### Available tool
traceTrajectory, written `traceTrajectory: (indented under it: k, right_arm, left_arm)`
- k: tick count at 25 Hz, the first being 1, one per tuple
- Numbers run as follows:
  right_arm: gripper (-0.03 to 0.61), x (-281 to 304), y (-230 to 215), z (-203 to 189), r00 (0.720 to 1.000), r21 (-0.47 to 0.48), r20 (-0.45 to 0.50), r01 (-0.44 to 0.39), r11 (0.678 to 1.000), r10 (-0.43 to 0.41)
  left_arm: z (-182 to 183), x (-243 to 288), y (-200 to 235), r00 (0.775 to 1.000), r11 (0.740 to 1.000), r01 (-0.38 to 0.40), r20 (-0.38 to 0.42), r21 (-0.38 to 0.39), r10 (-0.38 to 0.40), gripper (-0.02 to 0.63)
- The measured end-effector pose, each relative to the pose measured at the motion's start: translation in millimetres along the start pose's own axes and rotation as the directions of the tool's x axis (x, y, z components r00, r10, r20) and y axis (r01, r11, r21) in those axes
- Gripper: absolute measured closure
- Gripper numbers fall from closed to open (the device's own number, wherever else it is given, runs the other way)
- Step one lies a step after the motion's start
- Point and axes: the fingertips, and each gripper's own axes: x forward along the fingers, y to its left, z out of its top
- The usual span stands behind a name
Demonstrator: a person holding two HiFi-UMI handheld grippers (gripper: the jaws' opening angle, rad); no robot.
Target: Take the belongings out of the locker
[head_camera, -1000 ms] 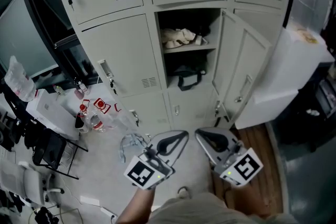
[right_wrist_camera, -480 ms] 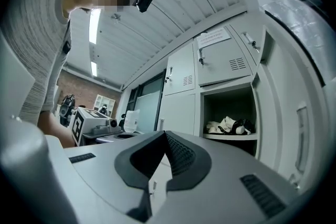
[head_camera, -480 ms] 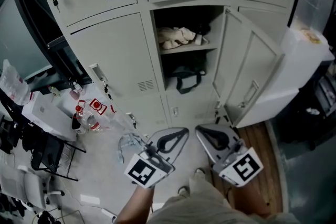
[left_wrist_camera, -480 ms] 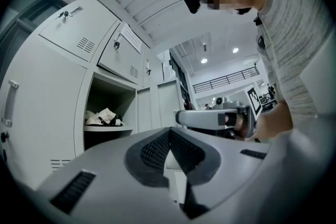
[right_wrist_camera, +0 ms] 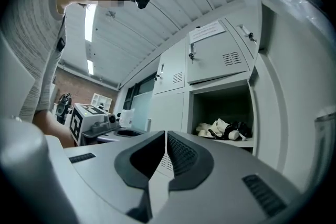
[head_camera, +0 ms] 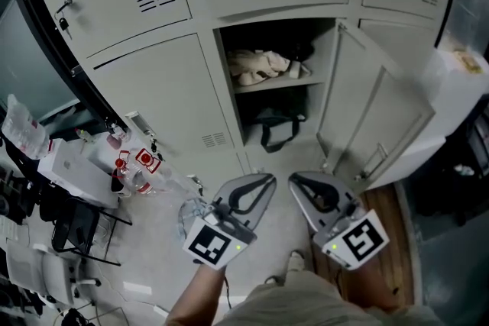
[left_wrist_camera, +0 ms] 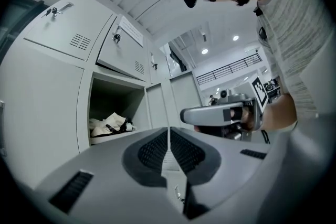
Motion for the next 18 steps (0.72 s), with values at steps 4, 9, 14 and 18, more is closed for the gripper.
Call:
traceTrajectory:
  k: [4, 9, 14, 18]
  right_arm:
    - [0.577, 6.9, -19.8, -3.8, 1.0, 0.002, -0.007, 0.018, 1.0, -0.018]
    - [0.577, 13.6, -39.6, -9.5, 0.999, -0.009, -0.017, 0.038, 0.999, -0.038]
    - [0.577, 20.3, -53.7, -12.1, 0.998, -0.011, -0.022, 0.053, 0.999, -0.053]
    - [0.577, 22.6, -63.2, -15.9, 0.997, -0.013, -0.029, 0.064, 0.998, -0.065]
  left_arm:
    - [-3.4, 18.6, 17.0, 0.999, 0.999, 0.01, -0.049, 0.034, -0.009, 0.611]
    - [-7.6, 45.7, 39.0, 0.991, 0.991, 0.009, -0.134, 0.135, 0.009, 0.588]
    - [-8.8, 70.1, 53.6, 0.985, 0.98, 0.016, -0.174, 0.198, 0.019, 0.549]
    - [-11.2, 86.8, 64.9, 0.971, 0.964, 0.018, -0.233, 0.264, 0.045, 0.52]
